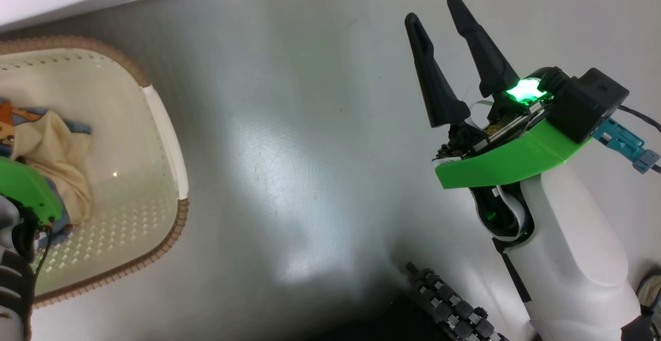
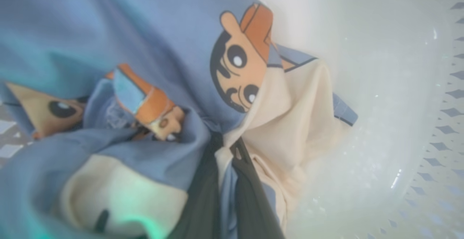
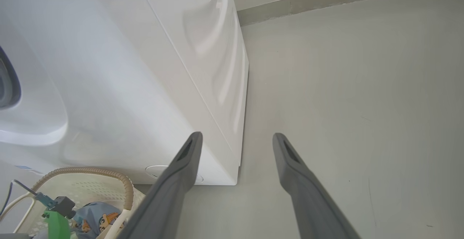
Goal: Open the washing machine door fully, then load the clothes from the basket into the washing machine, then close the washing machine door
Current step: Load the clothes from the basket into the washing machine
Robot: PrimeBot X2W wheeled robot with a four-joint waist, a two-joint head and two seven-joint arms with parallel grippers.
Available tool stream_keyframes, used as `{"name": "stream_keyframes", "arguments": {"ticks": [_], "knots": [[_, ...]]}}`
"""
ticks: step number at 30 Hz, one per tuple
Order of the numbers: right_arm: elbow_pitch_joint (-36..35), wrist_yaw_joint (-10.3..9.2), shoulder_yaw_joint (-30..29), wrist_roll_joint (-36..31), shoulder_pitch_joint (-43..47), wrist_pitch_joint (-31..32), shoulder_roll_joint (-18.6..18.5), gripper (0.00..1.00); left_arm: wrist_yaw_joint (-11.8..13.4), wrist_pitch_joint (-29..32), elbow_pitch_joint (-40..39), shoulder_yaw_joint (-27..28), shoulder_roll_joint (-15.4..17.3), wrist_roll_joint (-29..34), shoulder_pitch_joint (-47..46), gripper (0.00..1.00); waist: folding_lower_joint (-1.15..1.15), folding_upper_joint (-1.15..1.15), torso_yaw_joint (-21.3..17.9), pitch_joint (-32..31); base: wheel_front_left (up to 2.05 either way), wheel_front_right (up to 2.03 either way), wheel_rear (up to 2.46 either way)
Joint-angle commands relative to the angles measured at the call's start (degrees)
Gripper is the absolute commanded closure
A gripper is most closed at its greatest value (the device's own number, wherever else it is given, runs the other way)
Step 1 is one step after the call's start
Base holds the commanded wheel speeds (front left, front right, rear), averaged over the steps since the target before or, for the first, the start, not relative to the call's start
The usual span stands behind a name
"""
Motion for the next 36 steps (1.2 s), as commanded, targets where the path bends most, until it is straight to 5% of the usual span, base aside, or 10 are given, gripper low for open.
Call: {"name": "stream_keyframes", "arguments": {"ticks": [1, 25, 36], "knots": [[-1.03, 0.09, 0.58, -0.01, 1.48, -0.26, 0.25, 0.0, -0.18, -0.35, -0.08, 0.6, 1.99, -0.57, 1.73, 1.0, 0.0, 0.0, 0.18, -0.25, 0.0, 0.0, 0.0], [1.5, 0.09, 0.58, -0.19, 5.36, -0.26, -1.29, 0.0, -3.85, -10.72, -0.56, -0.73, -3.4, -5.29, 11.34, 1.0, 0.0, 0.0, 3.86, -18.94, 0.0, 0.0, 0.0], [3.57, 0.09, 0.76, 0.2, 10.63, -0.26, -3.34, 0.0, -3.92, -13.6, -9.6, -6.73, -6.66, -9.77, 20.23, 1.0, 0.0, 0.0, 7.33, -30.08, 0.0, 0.0, 0.0]]}}
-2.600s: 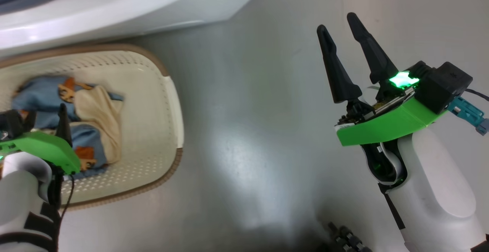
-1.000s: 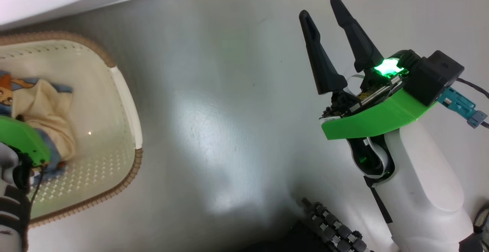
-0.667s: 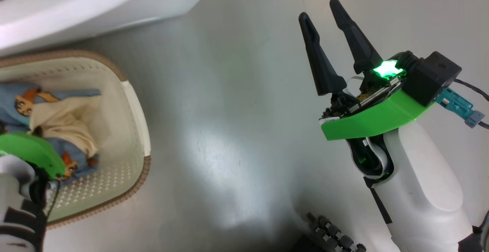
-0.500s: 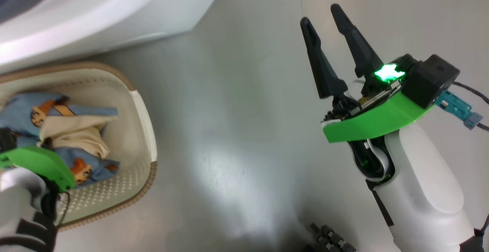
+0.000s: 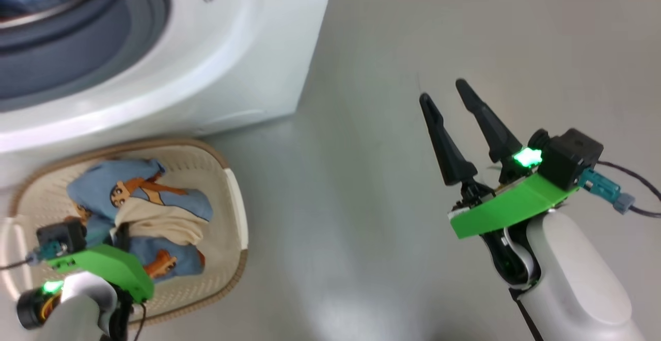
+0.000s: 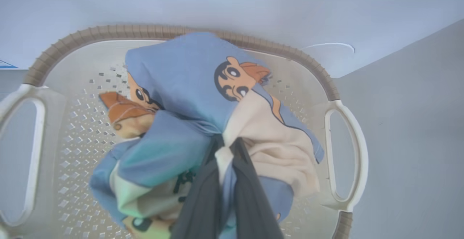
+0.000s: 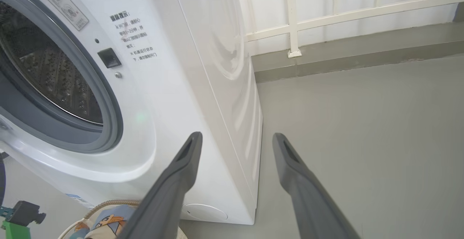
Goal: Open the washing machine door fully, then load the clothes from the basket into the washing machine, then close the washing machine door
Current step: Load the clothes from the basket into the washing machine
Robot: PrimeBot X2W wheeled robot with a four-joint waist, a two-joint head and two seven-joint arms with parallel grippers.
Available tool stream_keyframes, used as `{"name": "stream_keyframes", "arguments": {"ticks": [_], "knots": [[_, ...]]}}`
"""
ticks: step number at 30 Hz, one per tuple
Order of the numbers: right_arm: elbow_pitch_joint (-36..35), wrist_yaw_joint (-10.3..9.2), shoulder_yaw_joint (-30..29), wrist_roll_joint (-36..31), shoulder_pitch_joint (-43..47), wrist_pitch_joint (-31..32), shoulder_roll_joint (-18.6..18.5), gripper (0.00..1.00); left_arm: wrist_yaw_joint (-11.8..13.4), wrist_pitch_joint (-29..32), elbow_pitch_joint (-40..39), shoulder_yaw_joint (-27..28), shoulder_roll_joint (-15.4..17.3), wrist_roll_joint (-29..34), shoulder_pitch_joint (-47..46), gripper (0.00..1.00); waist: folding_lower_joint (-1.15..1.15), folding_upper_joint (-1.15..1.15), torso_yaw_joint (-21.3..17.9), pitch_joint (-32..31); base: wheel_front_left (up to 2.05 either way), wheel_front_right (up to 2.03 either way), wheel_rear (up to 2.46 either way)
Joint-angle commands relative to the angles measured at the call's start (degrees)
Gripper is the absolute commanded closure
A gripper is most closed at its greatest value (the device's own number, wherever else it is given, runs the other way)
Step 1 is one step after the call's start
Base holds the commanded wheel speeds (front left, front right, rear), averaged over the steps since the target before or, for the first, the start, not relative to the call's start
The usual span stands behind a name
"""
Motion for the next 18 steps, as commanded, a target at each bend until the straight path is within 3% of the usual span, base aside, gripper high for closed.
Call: {"name": "stream_keyframes", "arguments": {"ticks": [1, 9, 18], "knots": [[-1.03, 0.09, 0.72, 0.29, 2.05, -0.26, -0.17, 0.0, -0.13, -0.69, -1.17, 0.95, 1.56, -0.51, 2.14, 1.0, 0.0, 0.0, 2.62, -5.46, 0.0, 0.0, 0.0], [-0.03, 0.09, 0.28, 0.44, 5.84, -0.26, -1.71, 0.0, -0.14, -0.82, -13.31, -0.57, 1.91, -3.24, 10.19, 1.0, 0.0, 0.0, 4.51, -12.67, 0.0, 0.0, 0.0], [0.52, 0.09, -0.61, 0.63, 9.31, -0.26, -2.93, 0.0, -0.14, -0.83, -27.75, 0.15, 1.25, -1.45, 16.76, 1.0, 0.0, 0.0, 6.79, -18.67, 0.0, 0.0, 0.0]]}}
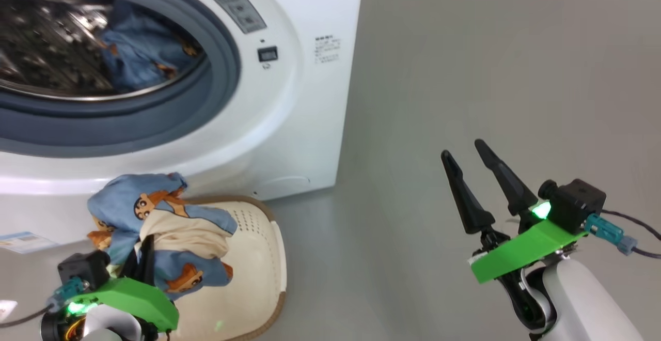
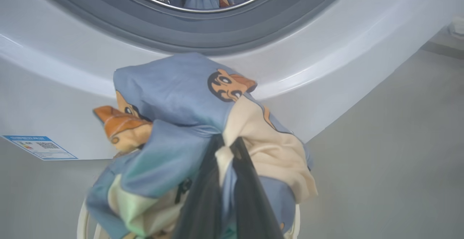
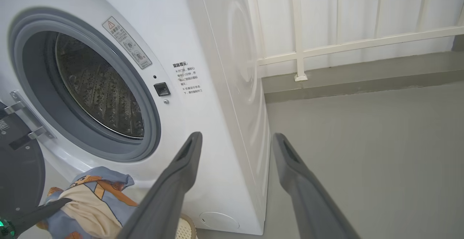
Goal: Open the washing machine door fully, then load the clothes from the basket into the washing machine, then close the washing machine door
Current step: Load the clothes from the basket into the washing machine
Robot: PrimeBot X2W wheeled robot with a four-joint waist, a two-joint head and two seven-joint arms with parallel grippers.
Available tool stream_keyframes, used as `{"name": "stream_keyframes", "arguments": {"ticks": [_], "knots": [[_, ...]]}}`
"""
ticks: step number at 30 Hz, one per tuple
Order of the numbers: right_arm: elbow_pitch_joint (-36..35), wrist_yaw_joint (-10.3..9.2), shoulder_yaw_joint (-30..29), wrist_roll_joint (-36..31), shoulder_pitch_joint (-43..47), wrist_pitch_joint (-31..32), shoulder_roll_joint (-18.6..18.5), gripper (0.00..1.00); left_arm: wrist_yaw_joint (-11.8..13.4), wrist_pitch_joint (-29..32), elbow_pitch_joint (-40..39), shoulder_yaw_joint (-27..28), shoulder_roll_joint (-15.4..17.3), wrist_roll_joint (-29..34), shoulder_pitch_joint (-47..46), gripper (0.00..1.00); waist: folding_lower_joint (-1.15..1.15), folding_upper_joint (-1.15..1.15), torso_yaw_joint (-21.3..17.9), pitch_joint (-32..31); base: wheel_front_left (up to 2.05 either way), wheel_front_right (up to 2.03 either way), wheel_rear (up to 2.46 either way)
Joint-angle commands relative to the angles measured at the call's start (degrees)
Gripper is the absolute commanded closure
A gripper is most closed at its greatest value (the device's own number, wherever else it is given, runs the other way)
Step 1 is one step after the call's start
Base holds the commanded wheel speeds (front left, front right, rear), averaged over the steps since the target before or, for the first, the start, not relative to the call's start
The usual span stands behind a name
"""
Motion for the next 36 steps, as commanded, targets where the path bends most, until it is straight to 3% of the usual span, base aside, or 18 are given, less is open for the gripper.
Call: {"name": "stream_keyframes", "arguments": {"ticks": [1, 15, 23, 36], "knots": [[-1.03, 0.09, 0.78, 0.58, 1.43, -0.26, -0.52, 0.0, -0.14, -0.77, -3.86, 1.92, 1.52, 1.75, 1.45, 1.0, 0.0, 0.0, 2.48, -4.24, 0.0, 0.0, 0.0], [-0.91, 0.09, -0.24, 0.84, 5.46, -0.26, -2.19, 0.0, 1.61, -0.77, -24.23, 4.78, -0.05, 6.59, 10.06, 1.0, 0.0, 0.0, 6.15, -11.4, 0.0, 0.0, 0.0], [-0.87, 0.09, -0.45, 1.12, 6.81, -0.26, -2.92, 0.0, 3.22, -0.45, -30.0, 4.54, -0.17, 7.54, 12.86, 1.0, 0.0, 0.0, 7.22, -14.2, 0.0, 0.0, 0.0], [-1.52, 0.09, -1.41, 0.63, 7.27, -0.26, -4.09, 0.0, 4.54, -0.01, -36.05, 4.34, 0.0, 7.28, 14.91, 1.0, 0.0, 0.0, 7.42, -13.59, 0.0, 0.0, 0.0]]}}
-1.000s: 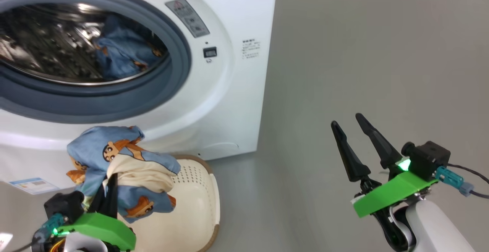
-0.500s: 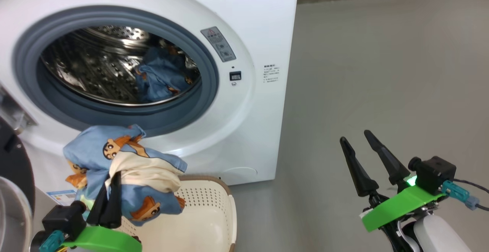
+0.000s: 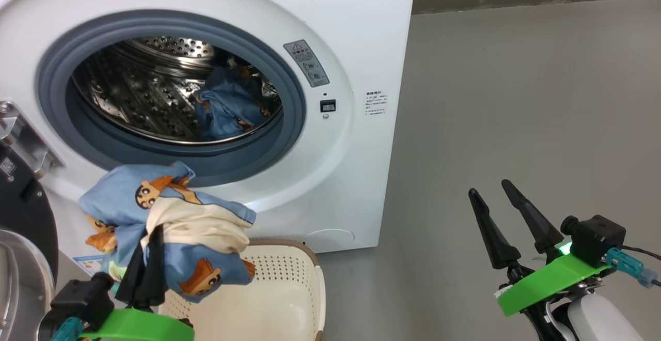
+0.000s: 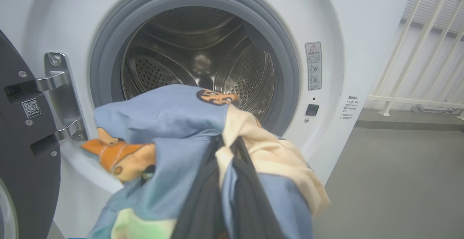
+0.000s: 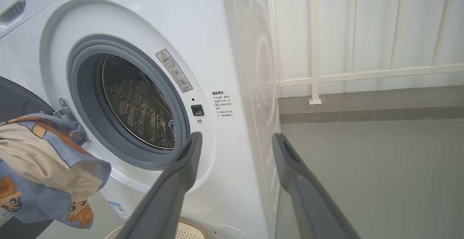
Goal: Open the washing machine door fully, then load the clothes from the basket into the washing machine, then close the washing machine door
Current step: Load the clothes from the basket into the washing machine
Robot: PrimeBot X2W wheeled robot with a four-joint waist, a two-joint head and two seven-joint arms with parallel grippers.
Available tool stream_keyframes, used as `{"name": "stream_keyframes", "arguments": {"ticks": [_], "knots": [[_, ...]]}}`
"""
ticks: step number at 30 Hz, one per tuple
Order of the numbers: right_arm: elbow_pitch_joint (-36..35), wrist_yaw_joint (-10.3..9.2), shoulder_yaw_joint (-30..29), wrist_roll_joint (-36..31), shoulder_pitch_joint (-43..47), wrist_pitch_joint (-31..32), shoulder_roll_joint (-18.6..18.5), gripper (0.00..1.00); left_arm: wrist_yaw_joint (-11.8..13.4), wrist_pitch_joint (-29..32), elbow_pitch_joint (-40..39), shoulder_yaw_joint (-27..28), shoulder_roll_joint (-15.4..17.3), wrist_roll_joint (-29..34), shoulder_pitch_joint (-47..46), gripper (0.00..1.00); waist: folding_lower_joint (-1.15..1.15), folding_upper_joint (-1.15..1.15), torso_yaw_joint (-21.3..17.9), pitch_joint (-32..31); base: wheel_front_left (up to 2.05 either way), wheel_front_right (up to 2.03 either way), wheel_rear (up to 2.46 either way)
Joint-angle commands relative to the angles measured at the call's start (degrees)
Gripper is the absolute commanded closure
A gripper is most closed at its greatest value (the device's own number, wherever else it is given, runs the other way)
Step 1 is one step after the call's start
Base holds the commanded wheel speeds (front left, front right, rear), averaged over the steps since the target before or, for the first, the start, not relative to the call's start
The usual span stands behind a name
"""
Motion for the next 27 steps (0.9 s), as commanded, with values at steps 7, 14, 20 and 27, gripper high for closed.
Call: {"name": "stream_keyframes", "arguments": {"ticks": [7, 14, 20, 27], "knots": [[-1.56, 0.09, 0.56, -0.14, -0.66, -0.26, -0.68, 0.0, 0.78, 0.0, -2.15, 1.61, 1.25, 0.16, -1.23, 1.0, 0.0, 0.0, -0.15, 0.32, 0.0, 0.0, 0.0], [-1.45, 0.09, 0.86, -0.43, -1.52, -0.26, -0.64, 0.0, 0.97, -0.12, -1.87, 1.48, 1.28, -0.01, -1.41, 1.0, 0.0, 0.0, -0.86, 0.7, 0.0, 0.0, 0.0], [-1.75, 0.09, 1.4, -0.48, -1.97, -0.26, -0.78, 0.0, 0.04, 0.04, 0.8, 1.1, 1.24, -1.06, -5.19, 1.0, 0.0, 0.0, -1.43, 2.45, 0.0, 0.0, 0.0], [-2.64, 0.09, 2.34, -0.21, -3.98, -0.26, -0.85, 0.0, -0.48, -0.37, 7.98, 1.85, 1.76, -0.96, -14.28, 1.0, 0.0, 0.0, -3.55, 6.51, 0.0, 0.0, 0.0]]}}
